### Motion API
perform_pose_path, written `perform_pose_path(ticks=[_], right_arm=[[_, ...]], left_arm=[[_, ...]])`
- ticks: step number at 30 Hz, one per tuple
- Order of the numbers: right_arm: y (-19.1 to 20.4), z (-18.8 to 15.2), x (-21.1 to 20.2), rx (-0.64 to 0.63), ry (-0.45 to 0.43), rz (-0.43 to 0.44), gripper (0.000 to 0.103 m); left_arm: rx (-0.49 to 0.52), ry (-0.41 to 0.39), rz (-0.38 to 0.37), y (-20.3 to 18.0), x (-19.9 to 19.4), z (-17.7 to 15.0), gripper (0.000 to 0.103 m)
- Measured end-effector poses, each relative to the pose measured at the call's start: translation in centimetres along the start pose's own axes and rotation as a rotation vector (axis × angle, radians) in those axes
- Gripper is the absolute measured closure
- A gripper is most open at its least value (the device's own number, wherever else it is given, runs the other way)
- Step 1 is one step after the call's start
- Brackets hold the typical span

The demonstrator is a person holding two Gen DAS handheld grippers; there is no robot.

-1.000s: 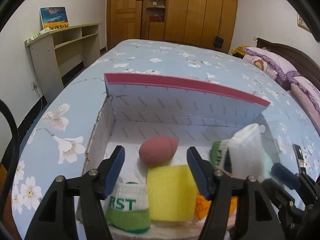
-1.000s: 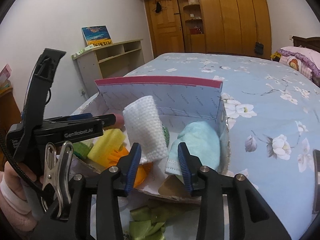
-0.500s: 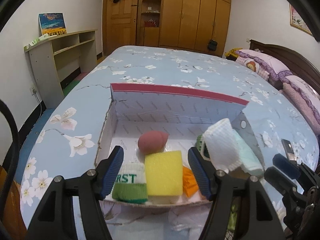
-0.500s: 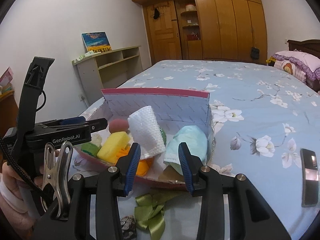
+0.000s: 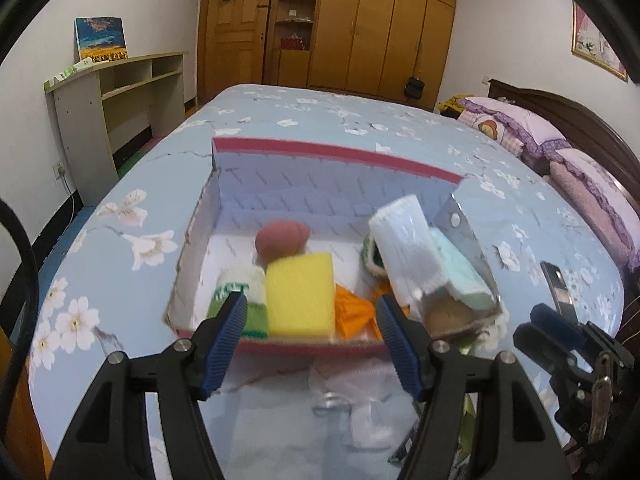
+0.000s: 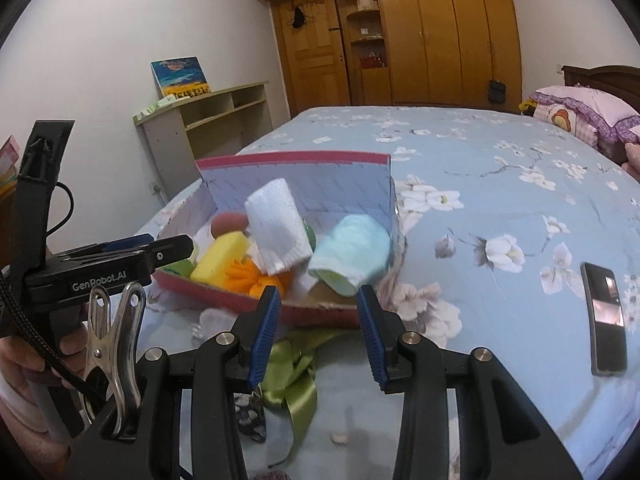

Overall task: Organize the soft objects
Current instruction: 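Move left gripper to the white organza bag while right gripper moves to the green ribbon bow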

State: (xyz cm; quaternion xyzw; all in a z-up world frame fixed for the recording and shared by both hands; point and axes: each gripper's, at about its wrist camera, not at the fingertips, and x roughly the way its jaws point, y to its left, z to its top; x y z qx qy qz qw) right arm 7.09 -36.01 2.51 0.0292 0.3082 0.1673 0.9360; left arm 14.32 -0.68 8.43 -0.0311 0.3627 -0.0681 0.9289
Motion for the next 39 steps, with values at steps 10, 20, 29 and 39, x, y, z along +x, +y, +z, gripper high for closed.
perform_pose_path(ticks=[10, 20, 29, 39], right_arm=[[-0.5, -2.7, 0.4, 0.011, 0.064, -0.005, 0.062], [-1.7, -3.8, 0.8, 0.043, 0.088, -0.004, 0.062], [-2.2, -4.3, 1.3, 0.051, 0.100, 0.004, 0.062], [-2.4, -4.8, 1.8, 0.075, 0.109, 0.019, 0.062]], left_arm=[[-0.005, 0.068, -0.021, -1.0, 0.6, -3.0, 0.033], [0.028, 0.140, -0.028, -3.2, 2.3, -5.2, 0.033], [0.056, 0.142, 0.032, -3.9, 3.7, -5.8, 0.033], [0.060, 0.151, 0.020, -4.4, 4.9, -6.6, 0.046]])
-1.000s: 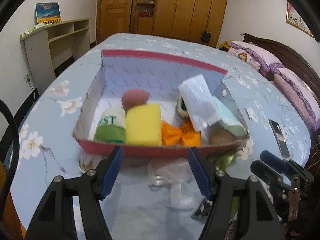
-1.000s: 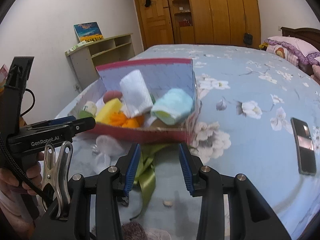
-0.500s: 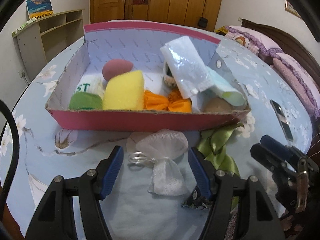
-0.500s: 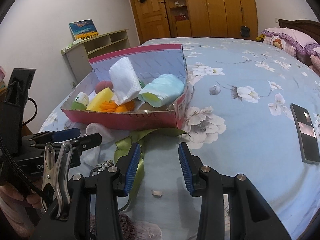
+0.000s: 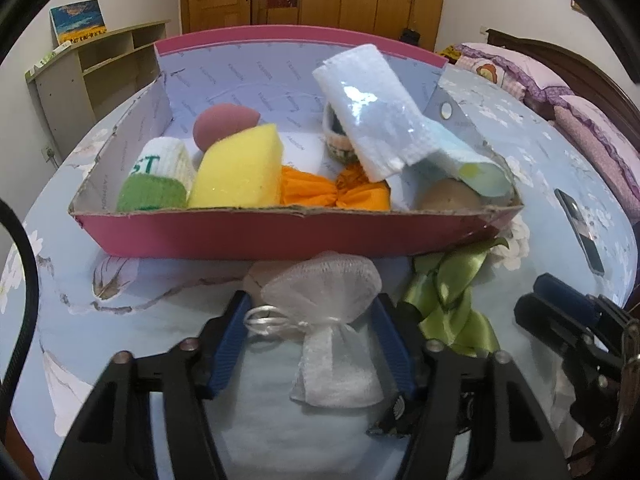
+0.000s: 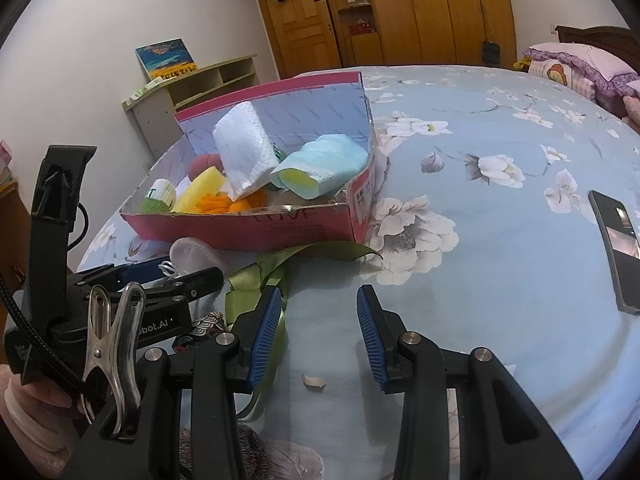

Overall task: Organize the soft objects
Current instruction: 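Move left gripper to the white organza bag while right gripper moves to the green ribbon bow, then grasp and lift the organza bag with left gripper while right gripper lifts the green ribbon bow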

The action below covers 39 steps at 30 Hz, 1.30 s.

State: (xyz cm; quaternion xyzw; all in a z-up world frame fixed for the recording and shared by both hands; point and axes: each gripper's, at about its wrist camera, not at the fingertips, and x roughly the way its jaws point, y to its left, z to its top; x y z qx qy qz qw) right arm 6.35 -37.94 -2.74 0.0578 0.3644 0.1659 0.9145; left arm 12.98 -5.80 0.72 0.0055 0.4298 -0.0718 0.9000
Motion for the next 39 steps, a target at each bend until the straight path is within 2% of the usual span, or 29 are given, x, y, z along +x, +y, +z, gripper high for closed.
perform_pose_path(ticks=[1, 4, 9, 13, 22, 28, 34, 39], right_arm=[[0.0, 0.0, 0.0, 0.002, 0.002, 0.001, 0.062], [0.1, -0.1, 0.2, 0.001, 0.008, 0.001, 0.062], [0.3, -0.1, 0.3, -0.001, 0.016, 0.005, 0.062], [0.7, -0.1, 0.4, -0.001, 0.023, 0.005, 0.062], [2.5, 0.0, 1.5, -0.042, 0.066, 0.011, 0.062], [3.6, 0.1, 3.3, -0.077, 0.114, 0.020, 0.062], [4.0, 0.4, 4.6, -0.095, 0.147, 0.012, 0.063], [4.8, 0.3, 5.5, -0.119, 0.152, 0.014, 0.076]], left_arm=[[0.002, -0.002, -0.005, 0.0, 0.0, 0.0, 0.054], [-0.005, 0.002, -0.028, 0.2, -0.1, 0.0, 0.067], [-0.017, 0.005, -0.053, 0.7, -0.5, -0.1, 0.078], [-0.035, -0.013, -0.060, 1.8, -1.5, -0.2, 0.079], [-0.102, -0.044, -0.015, 6.0, -2.7, -1.4, 0.079], [-0.159, -0.026, -0.043, 8.2, -2.1, -2.3, 0.079], [-0.169, -0.031, -0.066, 8.7, -1.9, -2.3, 0.079], [-0.183, -0.029, -0.081, 9.1, -1.9, -2.4, 0.079]])
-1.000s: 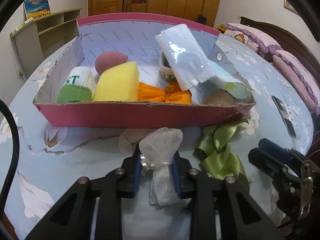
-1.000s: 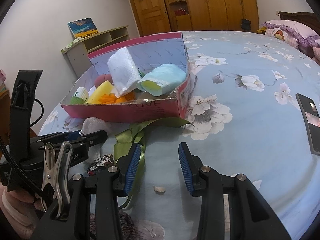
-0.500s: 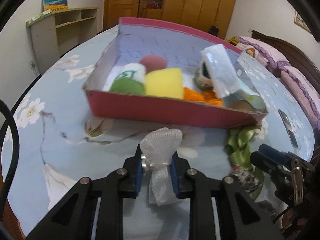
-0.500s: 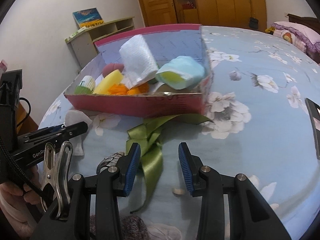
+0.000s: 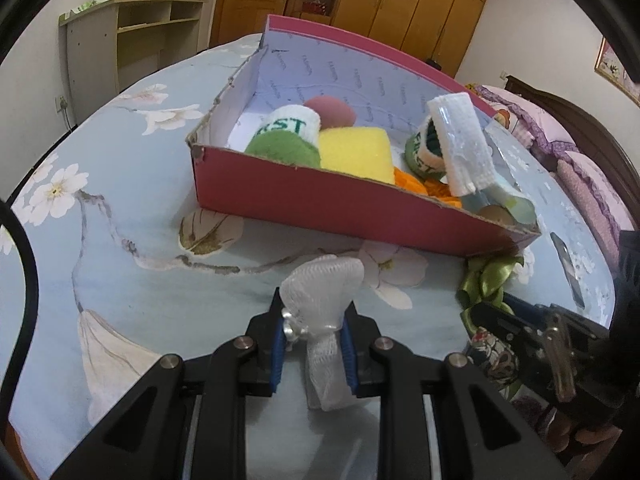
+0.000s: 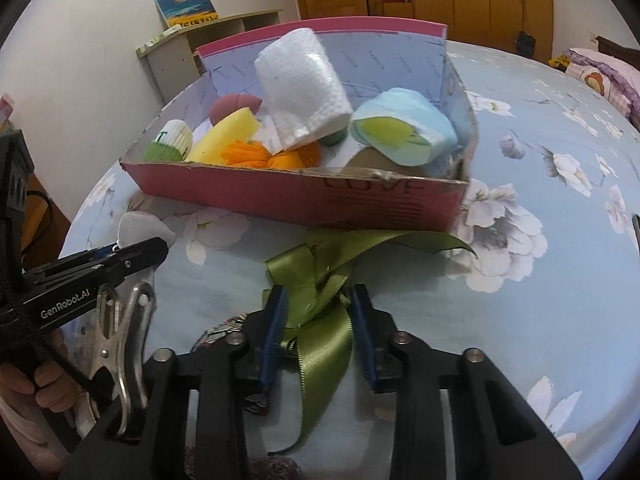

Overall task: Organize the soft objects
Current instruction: 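Grasp and lift the organza bag with left gripper while right gripper lifts the green ribbon bow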

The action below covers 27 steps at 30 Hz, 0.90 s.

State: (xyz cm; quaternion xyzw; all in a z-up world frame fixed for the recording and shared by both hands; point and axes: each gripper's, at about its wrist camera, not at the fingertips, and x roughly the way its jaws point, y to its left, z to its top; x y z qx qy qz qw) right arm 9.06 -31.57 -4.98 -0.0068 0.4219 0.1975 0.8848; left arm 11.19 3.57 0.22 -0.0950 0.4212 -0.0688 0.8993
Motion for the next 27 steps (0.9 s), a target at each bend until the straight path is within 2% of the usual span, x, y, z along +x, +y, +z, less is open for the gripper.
perform_pose_path(ticks=[1, 7, 27], right_arm=[[0.2, 0.0, 0.0, -0.006, -0.002, -0.001, 0.081], [0.7, 0.0, -0.5, -0.044, -0.022, 0.002, 0.094], [1.9, 0.6, -6.6, -0.069, -0.168, -0.014, 0.096]], left_arm=[[-0.001, 0.000, -0.001, 0.1, -0.1, 0.0, 0.079], [-0.001, 0.007, -0.015, 0.3, -0.7, 0.1, 0.079], [-0.002, -0.060, -0.031, 0.1, -4.8, 0.3, 0.079]])
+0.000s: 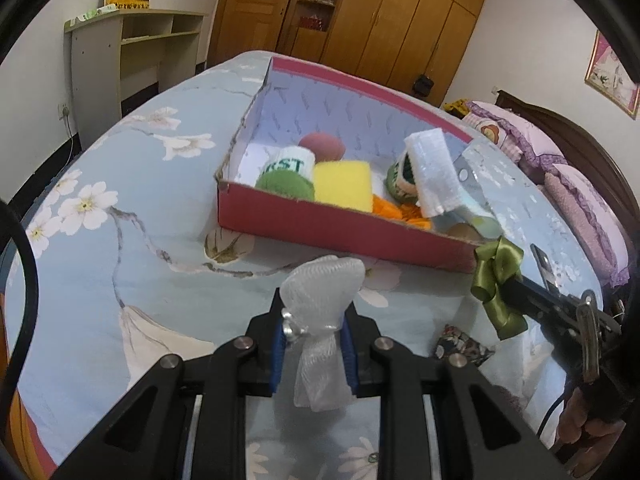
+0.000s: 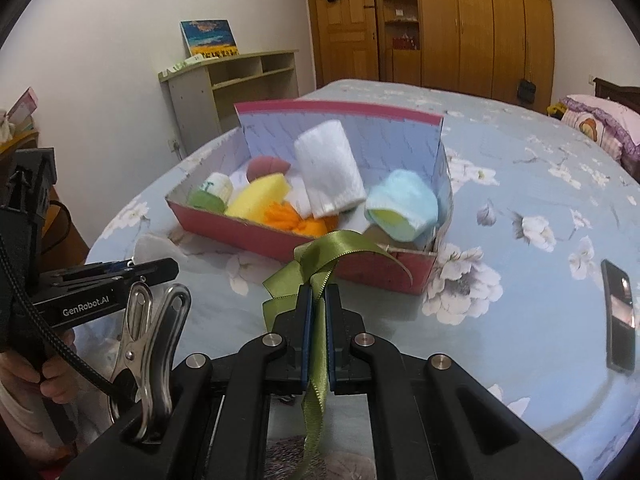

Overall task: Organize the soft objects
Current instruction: 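Grasp and lift the organza bag with left gripper while right gripper lifts the green ribbon bow, then lower the organza bag into the box and open left gripper while right gripper lowers the bow there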

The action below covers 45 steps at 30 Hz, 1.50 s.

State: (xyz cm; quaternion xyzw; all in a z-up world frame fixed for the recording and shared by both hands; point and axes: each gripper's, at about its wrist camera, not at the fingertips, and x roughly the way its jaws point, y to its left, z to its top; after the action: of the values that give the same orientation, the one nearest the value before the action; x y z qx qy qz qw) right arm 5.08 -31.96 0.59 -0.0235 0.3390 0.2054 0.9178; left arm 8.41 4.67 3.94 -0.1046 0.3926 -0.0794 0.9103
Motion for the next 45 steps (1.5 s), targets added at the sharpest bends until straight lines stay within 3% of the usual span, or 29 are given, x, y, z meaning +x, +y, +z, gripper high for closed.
perform_pose_path(ticks=[14, 27, 45], right_arm=[[0.1, 1.7, -1.9, -0.029, -0.052, -0.015, 0.096], [-1.2, 3.8, -1.8, -0.043, -0.081, -0.059, 0.096], [-4.3, 8.6, 3.5, 0.003, -0.055, -0.092, 0.096]], left_arm=[[0.039, -0.044, -0.013, -1.3, -1.5, 2.3, 0.079], [0.101, -0.071, -0.003, -3.0, -0.1, 6.1, 0.079], [0.110, -0.063, -0.017, -3.5, 4.7, 9.0, 0.079]])
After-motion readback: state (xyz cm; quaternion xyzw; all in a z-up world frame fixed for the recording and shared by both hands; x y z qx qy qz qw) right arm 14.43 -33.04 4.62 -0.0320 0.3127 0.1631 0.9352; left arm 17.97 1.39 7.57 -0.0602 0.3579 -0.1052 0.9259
